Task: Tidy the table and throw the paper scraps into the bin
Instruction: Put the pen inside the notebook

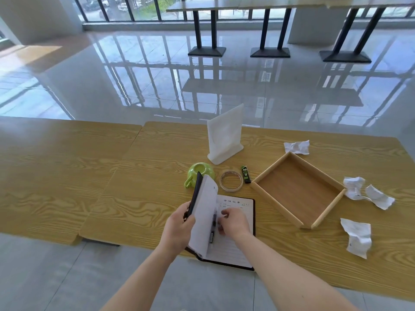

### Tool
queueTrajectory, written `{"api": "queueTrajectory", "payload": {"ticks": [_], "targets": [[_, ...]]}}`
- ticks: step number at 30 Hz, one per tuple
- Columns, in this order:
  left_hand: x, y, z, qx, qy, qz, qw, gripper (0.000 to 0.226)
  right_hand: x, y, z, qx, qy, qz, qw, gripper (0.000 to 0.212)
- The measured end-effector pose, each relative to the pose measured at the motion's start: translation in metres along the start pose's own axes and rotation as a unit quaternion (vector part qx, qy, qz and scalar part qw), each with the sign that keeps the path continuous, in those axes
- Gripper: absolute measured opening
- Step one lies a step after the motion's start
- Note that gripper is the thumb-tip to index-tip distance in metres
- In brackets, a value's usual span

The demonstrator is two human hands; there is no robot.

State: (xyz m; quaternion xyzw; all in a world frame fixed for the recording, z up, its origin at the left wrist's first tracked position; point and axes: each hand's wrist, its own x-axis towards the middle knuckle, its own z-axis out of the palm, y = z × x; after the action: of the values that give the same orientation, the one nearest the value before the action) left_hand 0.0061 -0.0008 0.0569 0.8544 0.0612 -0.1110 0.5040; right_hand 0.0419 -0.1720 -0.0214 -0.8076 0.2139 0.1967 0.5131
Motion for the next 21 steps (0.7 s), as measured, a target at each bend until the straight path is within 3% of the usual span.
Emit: {"api": "queueTrajectory", "payload": {"ticks": [6,11,18,21], "targets": [[0.0,0.002,0.001,0.019,-0.001,-0.02,1.0,0.044,-0.003,0.005,0.001,0.134,-0.029,-0.005,0.991,0.034],[-0.003,0.01,0.016,0.028,-0.018,0.021,0.999,0.043,-0.006,0.015,-0.018,0.18,0.0,0.015,0.984,0.034],[-0.01,0.026,0.044,0.085,-0.014,0.054,0.995,0.036,-0.013,0.045,-0.069,0.128,0.107,0.042,0.985,0.033],[-0.013,0.037,0.063,0.159,-0.014,0.092,0.983,0.022,-0.009,0.055,-0.082,0.095,0.105,0.062,0.988,0.033]]}}
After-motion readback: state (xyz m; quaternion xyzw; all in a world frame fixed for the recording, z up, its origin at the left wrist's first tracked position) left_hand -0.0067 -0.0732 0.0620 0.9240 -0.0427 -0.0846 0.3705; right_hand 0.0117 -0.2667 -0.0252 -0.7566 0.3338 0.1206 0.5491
